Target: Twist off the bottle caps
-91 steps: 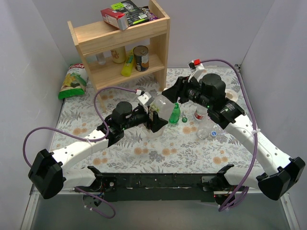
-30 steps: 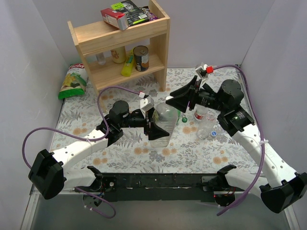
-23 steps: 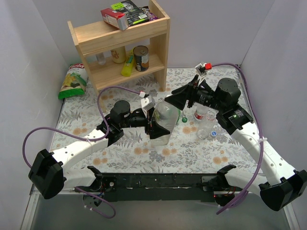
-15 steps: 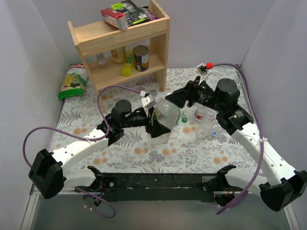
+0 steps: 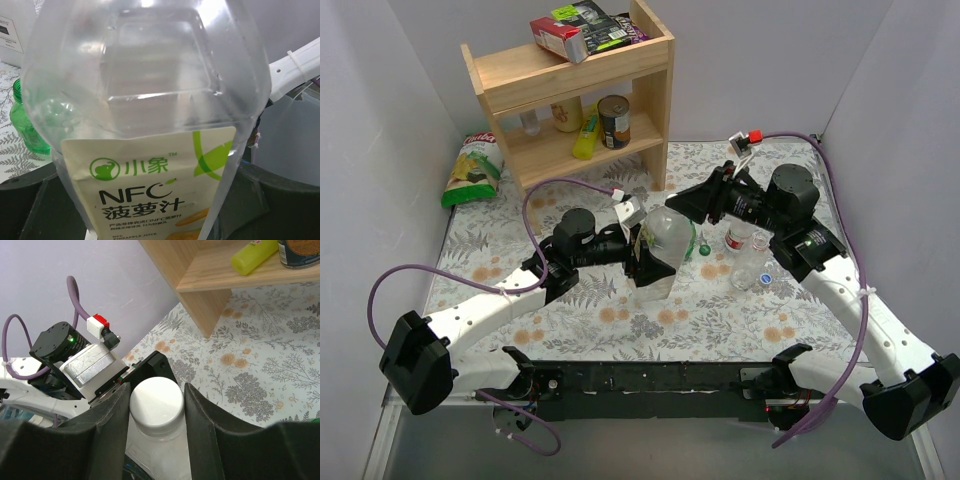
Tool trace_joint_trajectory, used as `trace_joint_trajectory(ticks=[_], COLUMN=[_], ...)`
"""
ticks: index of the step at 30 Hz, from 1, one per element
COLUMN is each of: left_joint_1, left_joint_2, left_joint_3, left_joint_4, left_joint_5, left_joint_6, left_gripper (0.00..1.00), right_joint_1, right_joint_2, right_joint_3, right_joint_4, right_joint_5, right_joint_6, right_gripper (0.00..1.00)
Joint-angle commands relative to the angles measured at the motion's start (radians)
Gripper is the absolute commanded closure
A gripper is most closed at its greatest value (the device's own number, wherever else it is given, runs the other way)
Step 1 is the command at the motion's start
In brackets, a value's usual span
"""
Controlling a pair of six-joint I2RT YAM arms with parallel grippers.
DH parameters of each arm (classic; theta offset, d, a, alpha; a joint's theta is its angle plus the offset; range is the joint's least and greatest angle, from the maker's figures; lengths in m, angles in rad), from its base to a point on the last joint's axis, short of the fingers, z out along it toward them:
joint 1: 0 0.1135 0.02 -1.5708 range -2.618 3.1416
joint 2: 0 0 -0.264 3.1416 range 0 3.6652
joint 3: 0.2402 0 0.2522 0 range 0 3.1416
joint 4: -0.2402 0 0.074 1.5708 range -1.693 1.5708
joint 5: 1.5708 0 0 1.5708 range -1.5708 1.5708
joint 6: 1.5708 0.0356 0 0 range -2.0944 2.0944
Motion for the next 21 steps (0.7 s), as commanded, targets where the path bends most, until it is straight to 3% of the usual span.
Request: trace_joint_trajectory(ticks=[1,7,14,19,21], left_joint_1=[-0.003,-0.003,-0.002,-0.002,-0.002], left_joint_2=[-0.03,-0.058,-0.056,-0.042,-0.042], left_joint_3=[0.049,0.028,0.011,0.013,0.016], left_joint_4=[0.037,0.095,0.198,0.207,0.192], left_joint_5=[0.005,0.135,0.413,0.415,0.387], left_joint_6=[0.024,0.04,0.0,-0.009,-0.006], left_gripper=[0.69,0.7,0.7,0.7,0.7], right_joint_1=[-0.005,-0.014,-0.017,-0.017,-0.017], right_joint_2=[0.007,0.038,0.059,0.059,0.056], right_joint_3=[-0.006,0.019,0.01,0.04,0.048], right_joint_4=[0.06,0.084,0.198,0.109,0.078], right_joint_5=[-0.046,-0.236,-0.513,-0.525,-0.51], right_joint_6=[-0.013,-0.075,-0.113,-0.187,-0.213], right_gripper=[0.81,0.91,0.91,0.91,0.86])
